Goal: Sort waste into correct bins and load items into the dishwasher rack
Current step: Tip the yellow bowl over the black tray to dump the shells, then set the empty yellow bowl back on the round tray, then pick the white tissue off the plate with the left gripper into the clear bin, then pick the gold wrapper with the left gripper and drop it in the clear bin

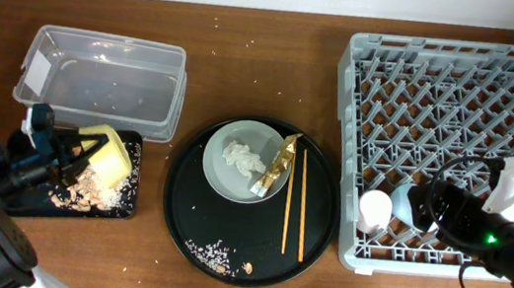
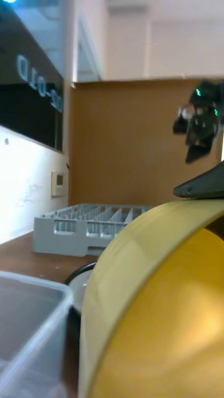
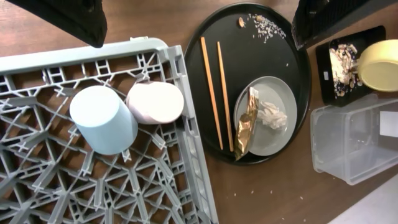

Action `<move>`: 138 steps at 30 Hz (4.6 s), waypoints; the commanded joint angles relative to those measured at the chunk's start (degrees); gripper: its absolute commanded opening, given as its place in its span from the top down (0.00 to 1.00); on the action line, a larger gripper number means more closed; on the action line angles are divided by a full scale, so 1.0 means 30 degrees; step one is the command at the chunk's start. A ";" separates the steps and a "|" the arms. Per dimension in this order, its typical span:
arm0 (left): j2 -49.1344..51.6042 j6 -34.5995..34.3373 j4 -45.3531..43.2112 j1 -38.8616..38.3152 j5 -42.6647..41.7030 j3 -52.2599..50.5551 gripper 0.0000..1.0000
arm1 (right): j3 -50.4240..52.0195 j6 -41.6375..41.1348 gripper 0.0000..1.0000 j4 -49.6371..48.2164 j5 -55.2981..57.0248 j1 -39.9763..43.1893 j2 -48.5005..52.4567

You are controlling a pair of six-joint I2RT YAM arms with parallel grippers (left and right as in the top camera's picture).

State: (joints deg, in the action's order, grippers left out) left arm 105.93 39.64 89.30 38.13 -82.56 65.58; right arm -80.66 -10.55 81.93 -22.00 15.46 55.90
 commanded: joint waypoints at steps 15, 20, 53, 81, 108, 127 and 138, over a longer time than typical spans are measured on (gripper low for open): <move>-0.3330 -0.2820 0.0204 -0.3322 0.6047 0.3453 1.00 | -0.0080 -0.0087 0.03 0.0117 -0.0102 0.0087 -0.0044; -0.6594 -0.9967 -0.2703 -0.6484 1.3136 0.3803 1.00 | -0.0080 -0.0087 0.02 0.0102 -0.0102 0.0087 -0.0044; -0.0525 -1.7653 -1.7558 -2.2811 2.8210 0.2667 0.16 | -0.0080 -0.0087 0.01 0.0066 -0.0095 0.0087 0.0044; 0.0189 -1.6808 -1.0499 -1.6480 3.3594 1.2400 1.00 | -0.0080 -0.0087 0.00 0.0044 -0.0015 0.0087 0.0044; 0.6681 -1.4790 -1.0469 -2.5784 2.8297 1.1074 1.00 | -0.0080 -0.0080 0.00 0.0131 0.0051 0.0087 0.0044; 0.4080 -1.7245 -0.8007 -1.3850 2.8720 1.7493 0.38 | -0.0080 -0.0087 0.00 0.0138 0.0044 0.0087 0.0051; -0.3861 -1.5897 -0.2062 -1.4462 2.8946 1.7981 0.13 | -0.0080 -0.0087 0.01 0.0131 0.0051 0.0087 0.0051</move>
State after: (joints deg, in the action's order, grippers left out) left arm 107.02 -8.84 79.61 -4.10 4.64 117.99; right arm -80.62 -10.59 82.28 -22.00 15.46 56.21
